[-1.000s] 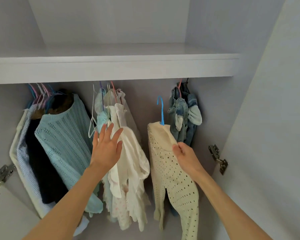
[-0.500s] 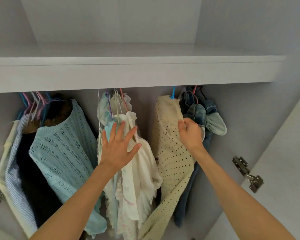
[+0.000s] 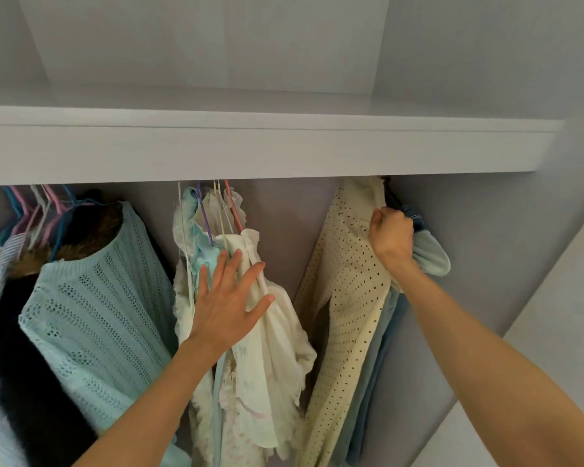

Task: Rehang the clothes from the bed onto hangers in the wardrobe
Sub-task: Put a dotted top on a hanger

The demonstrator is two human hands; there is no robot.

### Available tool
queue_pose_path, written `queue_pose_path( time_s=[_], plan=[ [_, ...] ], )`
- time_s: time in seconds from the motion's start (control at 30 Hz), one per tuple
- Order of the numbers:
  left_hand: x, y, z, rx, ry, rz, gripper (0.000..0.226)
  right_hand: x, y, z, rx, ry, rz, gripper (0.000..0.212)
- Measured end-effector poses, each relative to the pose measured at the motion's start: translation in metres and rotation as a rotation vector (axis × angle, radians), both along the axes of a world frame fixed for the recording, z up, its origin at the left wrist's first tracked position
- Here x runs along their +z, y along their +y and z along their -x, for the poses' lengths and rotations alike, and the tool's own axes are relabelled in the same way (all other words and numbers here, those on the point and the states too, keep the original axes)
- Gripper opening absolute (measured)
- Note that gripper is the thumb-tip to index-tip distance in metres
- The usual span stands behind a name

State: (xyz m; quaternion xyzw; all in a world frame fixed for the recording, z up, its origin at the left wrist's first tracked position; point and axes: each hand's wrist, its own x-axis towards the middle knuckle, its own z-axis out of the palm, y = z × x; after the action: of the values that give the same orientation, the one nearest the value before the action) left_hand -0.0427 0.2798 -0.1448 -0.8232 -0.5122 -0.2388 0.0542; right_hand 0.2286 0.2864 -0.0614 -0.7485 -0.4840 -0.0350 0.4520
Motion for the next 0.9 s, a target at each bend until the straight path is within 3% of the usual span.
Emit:
queue_pose_path(
  time_s=[0.2, 0.4, 0.57, 0.73, 0.9],
  plan=[
    [-0.001, 0.003, 0.000, -0.011, -0.012, 0.015, 0.089, -0.018, 0.000, -0.005, -0.089, 0.010, 0.175, 0.034],
    [-0.003, 0.004, -0.001, 0.003, -0.001, 0.008, 0.085, -0.026, -0.012, -0.006, -0.104, 0.007, 0.141, 0.032],
    [-0.004, -0.001, 0.001, 0.008, -0.016, 0.002, 0.082, -0.041, -0.020, -0.001, -0.086, -0.171, 0.177, 0.028],
    [-0.004, -0.009, -0.001, 0.017, -0.024, 0.008, 0.069, -0.051, -0.034, 0.002, -0.048, -0.358, 0.293, 0.056],
    [-0.010, -0.029, 0.003, 0.039, 0.002, -0.043, 0.055, -0.062, -0.047, 0.038, 0.139, -0.585, 0.214, 0.055]
  ],
)
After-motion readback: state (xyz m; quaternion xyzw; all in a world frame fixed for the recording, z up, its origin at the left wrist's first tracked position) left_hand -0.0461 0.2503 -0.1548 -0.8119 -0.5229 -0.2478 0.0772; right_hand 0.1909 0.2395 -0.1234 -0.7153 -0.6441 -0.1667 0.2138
